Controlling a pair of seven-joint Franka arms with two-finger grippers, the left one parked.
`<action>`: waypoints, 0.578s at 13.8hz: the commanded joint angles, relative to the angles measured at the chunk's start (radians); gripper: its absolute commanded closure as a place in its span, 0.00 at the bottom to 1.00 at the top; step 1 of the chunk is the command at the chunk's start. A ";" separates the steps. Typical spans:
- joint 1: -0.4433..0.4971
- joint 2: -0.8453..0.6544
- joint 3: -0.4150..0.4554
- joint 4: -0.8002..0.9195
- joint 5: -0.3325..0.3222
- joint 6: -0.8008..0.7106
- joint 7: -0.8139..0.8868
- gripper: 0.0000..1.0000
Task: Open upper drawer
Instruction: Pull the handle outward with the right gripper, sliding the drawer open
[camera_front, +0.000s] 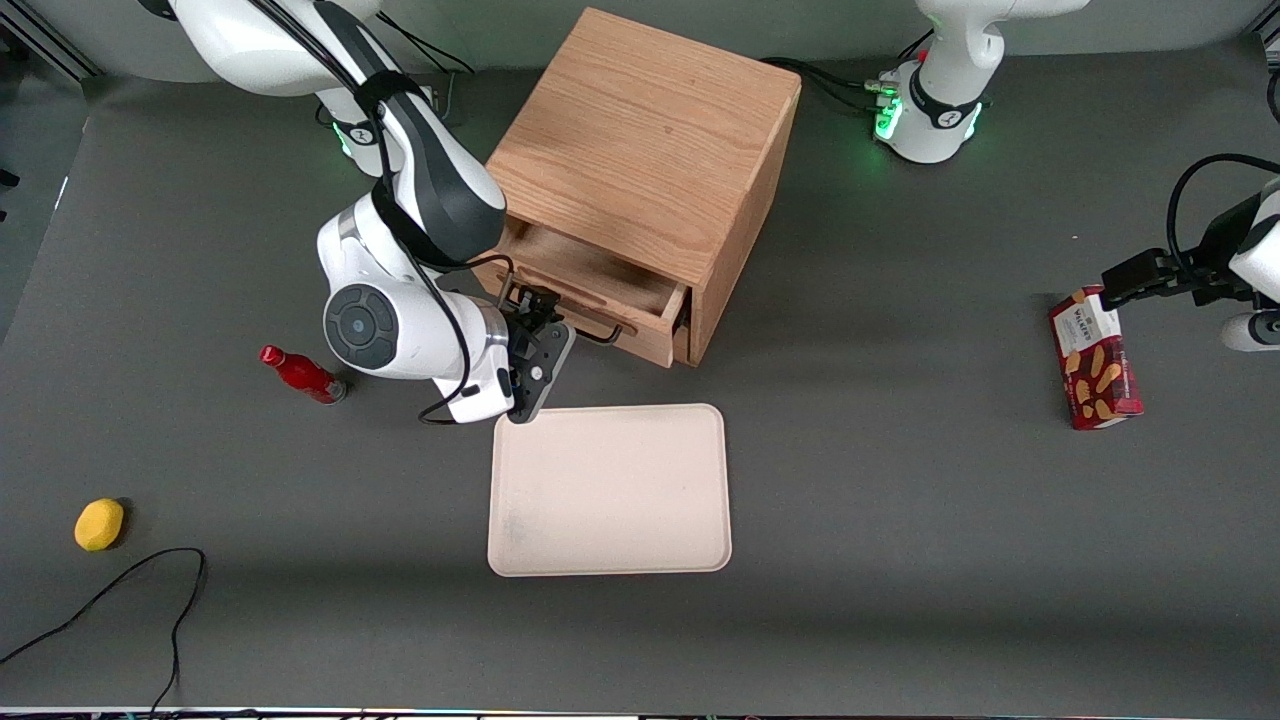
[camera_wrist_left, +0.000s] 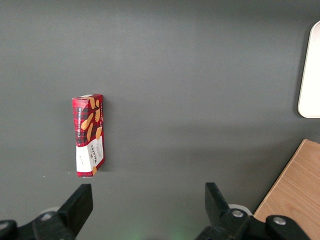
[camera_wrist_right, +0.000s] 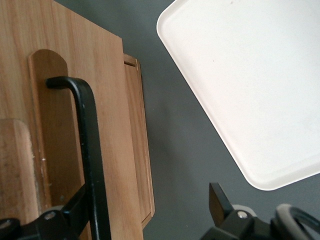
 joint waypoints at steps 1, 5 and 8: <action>-0.013 0.021 0.003 0.032 -0.009 -0.008 -0.054 0.00; -0.017 0.024 0.003 0.034 -0.009 0.000 -0.061 0.00; -0.028 0.024 0.003 0.051 -0.008 0.000 -0.085 0.00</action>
